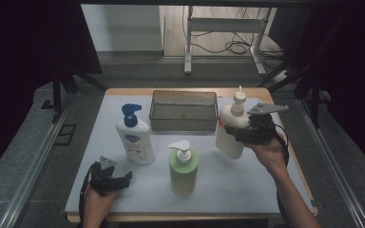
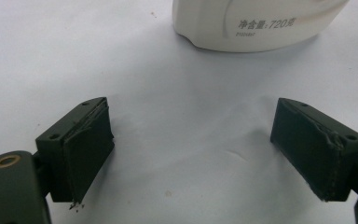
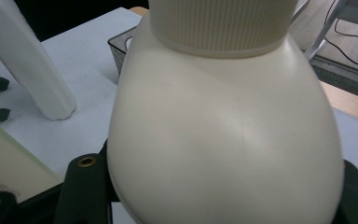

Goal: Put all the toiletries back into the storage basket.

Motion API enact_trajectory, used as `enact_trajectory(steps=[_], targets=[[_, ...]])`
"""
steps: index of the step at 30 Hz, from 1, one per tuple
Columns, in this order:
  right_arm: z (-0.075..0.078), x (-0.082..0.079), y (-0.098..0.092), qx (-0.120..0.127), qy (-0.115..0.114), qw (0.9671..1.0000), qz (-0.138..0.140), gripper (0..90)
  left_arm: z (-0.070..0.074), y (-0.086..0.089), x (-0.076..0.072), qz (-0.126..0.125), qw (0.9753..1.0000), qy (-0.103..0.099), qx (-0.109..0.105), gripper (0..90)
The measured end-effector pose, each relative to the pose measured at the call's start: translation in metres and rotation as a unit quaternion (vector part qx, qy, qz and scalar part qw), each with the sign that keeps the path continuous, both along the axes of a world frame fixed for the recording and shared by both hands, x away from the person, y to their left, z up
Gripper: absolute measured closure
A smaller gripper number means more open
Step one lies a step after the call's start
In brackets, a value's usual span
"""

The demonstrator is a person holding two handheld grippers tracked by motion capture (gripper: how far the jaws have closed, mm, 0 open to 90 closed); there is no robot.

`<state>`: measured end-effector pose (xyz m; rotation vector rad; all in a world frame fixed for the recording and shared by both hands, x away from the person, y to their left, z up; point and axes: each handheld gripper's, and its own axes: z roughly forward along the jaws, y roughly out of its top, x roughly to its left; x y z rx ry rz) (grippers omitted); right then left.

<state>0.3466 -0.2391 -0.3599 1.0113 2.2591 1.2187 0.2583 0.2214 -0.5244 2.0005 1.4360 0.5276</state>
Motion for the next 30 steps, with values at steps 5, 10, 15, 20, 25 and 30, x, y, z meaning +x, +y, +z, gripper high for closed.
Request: enact_trajectory(steps=[5,10,15,20,25,30], targets=[[0.007,0.006,0.008,0.003,-0.004,1.0,0.002,39.5,0.0,0.0,0.0,0.0,1.0,0.0,0.0,12.1],[0.011,0.011,0.017,0.007,-0.004,1.0,0.002,39.5,0.0,0.0,0.0,0.0,1.0,0.0,0.0,12.1],[0.015,0.015,0.024,0.004,-0.006,1.0,0.004,39.5,0.0,0.0,0.0,0.0,1.0,0.0,0.0,12.1],[0.02,0.02,0.033,0.004,-0.009,0.9999,0.005,39.5,0.0,0.0,0.0,0.0,1.0,0.0,0.0,12.1],[0.025,0.025,0.04,0.007,-0.01,0.9999,0.005,39.5,0.0,0.0,0.0,0.0,1.0,0.0,0.0,12.1],[0.029,0.032,0.051,0.005,-0.014,0.9999,0.005,39.5,0.0,0.0,0.0,0.0,1.0,0.0,0.0,12.1]])
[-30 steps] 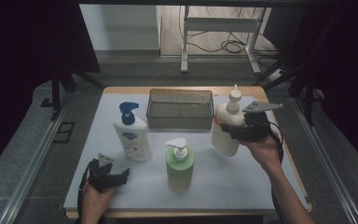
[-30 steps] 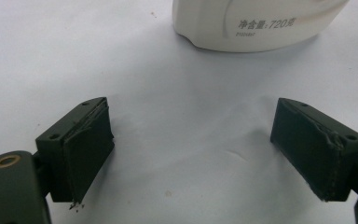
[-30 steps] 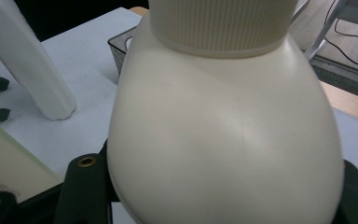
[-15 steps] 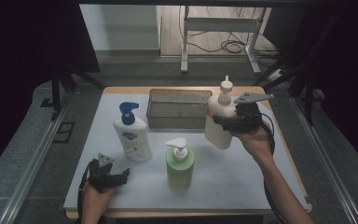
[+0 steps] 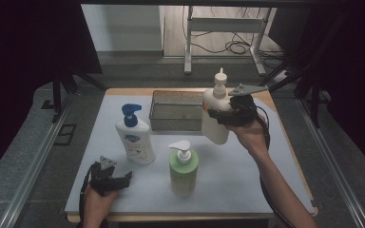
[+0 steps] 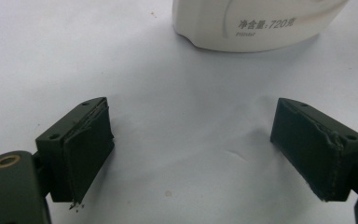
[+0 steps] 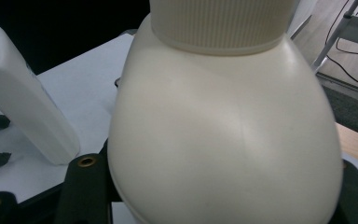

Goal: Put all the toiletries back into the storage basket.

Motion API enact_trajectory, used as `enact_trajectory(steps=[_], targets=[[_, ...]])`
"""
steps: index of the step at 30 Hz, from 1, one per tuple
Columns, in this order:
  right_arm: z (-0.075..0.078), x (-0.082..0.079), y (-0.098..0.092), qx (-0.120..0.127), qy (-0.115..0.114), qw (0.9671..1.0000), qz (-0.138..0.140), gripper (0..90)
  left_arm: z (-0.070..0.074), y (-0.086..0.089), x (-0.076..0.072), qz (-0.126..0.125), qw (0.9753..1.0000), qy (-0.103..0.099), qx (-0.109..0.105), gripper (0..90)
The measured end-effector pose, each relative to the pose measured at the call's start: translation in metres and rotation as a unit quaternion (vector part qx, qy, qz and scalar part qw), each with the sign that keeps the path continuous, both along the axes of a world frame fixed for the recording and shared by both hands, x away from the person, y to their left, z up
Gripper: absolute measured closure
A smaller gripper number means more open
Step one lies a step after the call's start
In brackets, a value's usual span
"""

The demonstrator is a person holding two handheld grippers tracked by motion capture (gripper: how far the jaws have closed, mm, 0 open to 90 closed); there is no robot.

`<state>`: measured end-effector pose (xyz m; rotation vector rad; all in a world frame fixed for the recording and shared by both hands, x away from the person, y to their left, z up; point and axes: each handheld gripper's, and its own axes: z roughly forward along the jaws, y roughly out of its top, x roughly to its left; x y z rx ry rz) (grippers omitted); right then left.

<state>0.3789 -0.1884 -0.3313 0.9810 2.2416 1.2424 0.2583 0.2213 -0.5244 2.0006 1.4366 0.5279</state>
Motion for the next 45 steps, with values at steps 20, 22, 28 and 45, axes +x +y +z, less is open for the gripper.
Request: enact_trajectory(steps=[20,22,28,45], targets=[[0.007,0.023,0.038,0.011,-0.014,0.9998,-0.002,39.5,0.0,0.0,0.0,0.0,1.0,0.0,-0.002,12.1],[0.007,0.025,0.042,0.012,-0.015,0.9998,-0.003,39.5,0.0,0.0,0.0,0.0,1.0,0.0,-0.002,12.1],[0.007,0.032,0.05,0.017,-0.017,0.9997,-0.006,39.5,0.0,0.0,0.0,0.0,1.0,0.0,-0.002,12.1],[0.006,0.056,0.079,0.015,-0.031,0.9994,-0.01,39.5,0.0,0.0,0.0,0.0,1.0,0.001,-0.002,12.0]])
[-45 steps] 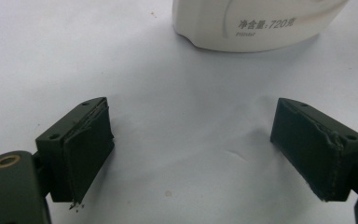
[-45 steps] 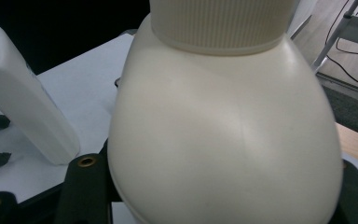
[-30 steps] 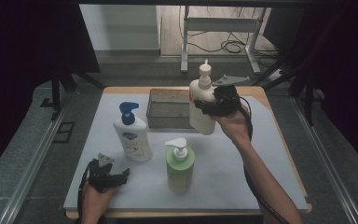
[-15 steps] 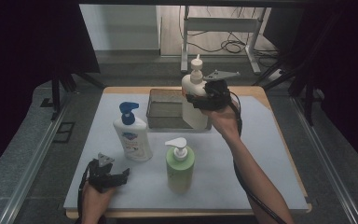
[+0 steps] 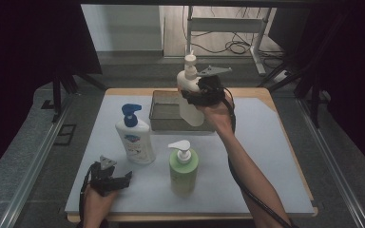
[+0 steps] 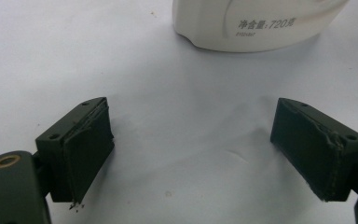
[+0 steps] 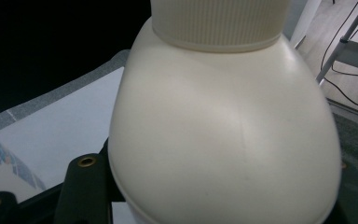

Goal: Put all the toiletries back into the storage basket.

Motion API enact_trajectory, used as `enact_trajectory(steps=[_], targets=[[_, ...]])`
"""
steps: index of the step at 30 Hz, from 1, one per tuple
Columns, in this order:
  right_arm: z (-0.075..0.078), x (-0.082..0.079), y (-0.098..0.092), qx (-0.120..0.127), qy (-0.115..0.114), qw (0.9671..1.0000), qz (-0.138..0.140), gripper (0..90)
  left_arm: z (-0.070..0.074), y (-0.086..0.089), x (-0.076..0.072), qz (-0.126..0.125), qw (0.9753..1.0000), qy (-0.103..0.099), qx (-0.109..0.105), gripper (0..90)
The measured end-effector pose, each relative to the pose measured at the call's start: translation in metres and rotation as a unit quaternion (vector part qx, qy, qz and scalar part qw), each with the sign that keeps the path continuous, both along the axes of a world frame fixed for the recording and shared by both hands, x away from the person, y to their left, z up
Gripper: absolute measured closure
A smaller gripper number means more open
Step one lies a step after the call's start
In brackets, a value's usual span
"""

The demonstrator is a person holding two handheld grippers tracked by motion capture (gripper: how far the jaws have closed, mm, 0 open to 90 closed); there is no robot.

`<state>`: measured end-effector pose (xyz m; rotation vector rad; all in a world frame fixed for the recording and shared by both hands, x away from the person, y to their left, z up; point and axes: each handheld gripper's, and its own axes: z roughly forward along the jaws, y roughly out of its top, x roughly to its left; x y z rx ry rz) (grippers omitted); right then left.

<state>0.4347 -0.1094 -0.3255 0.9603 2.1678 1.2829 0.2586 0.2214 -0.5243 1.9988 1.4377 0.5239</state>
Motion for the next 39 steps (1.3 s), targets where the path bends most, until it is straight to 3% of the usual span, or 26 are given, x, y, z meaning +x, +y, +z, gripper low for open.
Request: enact_trajectory(steps=[22,39], targets=[[-0.004,0.029,0.031,0.002,-0.006,0.9999,-0.01,39.5,0.0,0.0,0.0,0.0,1.0,0.0,0.0,12.1],[-0.019,0.054,0.055,-0.006,-0.01,0.9999,-0.009,39.5,0.0,0.0,0.0,0.001,1.0,0.0,-0.001,12.0]])
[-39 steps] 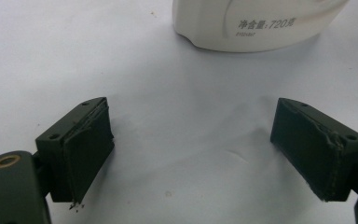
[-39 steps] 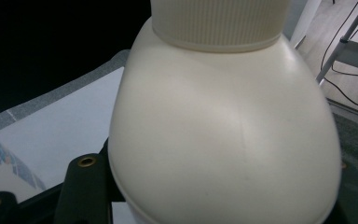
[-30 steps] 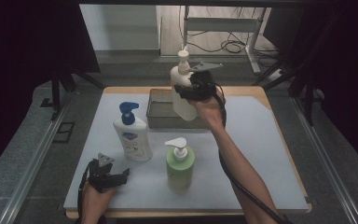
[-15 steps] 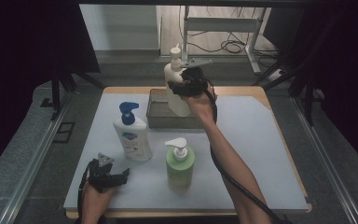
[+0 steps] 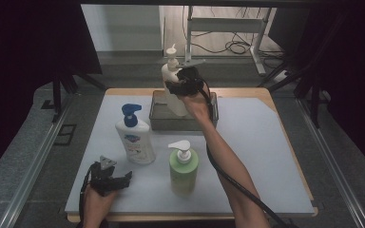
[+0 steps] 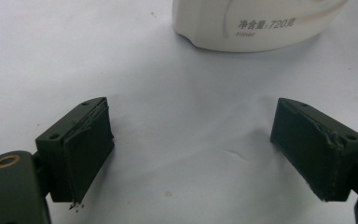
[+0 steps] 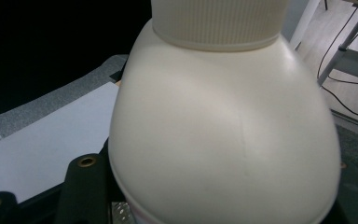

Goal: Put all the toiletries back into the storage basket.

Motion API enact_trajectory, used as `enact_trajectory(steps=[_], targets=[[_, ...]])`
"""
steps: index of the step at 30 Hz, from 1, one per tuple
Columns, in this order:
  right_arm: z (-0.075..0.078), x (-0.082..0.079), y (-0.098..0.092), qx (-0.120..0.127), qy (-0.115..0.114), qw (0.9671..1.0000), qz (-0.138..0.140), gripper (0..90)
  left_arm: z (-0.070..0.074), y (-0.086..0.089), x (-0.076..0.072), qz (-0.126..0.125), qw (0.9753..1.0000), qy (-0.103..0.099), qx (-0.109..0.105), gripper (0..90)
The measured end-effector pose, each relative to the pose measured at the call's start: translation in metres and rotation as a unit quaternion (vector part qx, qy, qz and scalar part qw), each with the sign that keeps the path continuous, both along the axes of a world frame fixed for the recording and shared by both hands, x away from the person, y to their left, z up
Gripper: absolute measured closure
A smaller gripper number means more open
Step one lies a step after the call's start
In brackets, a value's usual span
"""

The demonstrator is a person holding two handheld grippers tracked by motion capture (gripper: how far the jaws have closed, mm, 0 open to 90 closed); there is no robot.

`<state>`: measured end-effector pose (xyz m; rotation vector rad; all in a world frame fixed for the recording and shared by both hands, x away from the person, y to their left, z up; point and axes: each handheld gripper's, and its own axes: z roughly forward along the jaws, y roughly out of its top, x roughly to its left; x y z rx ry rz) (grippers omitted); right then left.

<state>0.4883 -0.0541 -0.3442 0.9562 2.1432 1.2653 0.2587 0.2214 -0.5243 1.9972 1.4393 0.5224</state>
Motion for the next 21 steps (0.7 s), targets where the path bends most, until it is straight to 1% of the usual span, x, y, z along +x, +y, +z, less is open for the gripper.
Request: enact_trajectory(steps=[6,11,19,21], targets=[[-0.01,0.008,0.009,-0.005,0.003,1.0,0.002,39.5,0.0,0.0,0.0,0.001,1.0,0.0,-0.001,12.0],[-0.017,0.013,0.01,0.0,0.006,1.0,-0.002,39.5,0.0,0.0,0.0,0.001,1.0,0.001,-0.001,12.0],[-0.028,0.015,0.013,-0.007,0.006,1.0,-0.003,39.5,0.0,0.0,0.0,0.001,1.0,0.0,-0.001,12.0],[-0.033,0.015,0.013,-0.004,0.012,0.9999,-0.003,39.5,0.0,0.0,0.0,0.001,1.0,0.0,-0.001,12.0]])
